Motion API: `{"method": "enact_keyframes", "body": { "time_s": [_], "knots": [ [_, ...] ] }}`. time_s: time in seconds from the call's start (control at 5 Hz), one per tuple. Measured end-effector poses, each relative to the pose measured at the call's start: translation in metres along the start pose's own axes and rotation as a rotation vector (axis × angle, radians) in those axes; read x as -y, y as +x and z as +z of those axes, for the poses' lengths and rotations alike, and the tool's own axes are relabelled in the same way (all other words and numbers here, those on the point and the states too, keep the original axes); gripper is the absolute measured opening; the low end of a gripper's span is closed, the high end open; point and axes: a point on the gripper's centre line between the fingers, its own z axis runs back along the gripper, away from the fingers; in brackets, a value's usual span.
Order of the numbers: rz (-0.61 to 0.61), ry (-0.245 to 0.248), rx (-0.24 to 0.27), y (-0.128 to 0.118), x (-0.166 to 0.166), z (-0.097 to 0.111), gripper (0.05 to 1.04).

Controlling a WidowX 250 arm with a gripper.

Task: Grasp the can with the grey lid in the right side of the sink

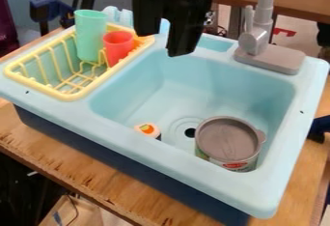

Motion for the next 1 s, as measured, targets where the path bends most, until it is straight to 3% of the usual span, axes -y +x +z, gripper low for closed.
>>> {"method": "enact_keyframes", "body": {
  "time_s": [0.2,0.4,0.8,1.0],
  "knots": [
    [-0.001,-0.009,-0.028,0.001,0.001,-0.007,0.997],
    [0.010,-0.049,-0.044,0.001,0.011,-0.019,0.997],
    [-0.038,-0.084,-0.092,-0.004,0.044,-0.023,0.997],
    [-0.048,-0.123,-0.145,-0.007,0.055,-0.030,0.997]
  ]
}}
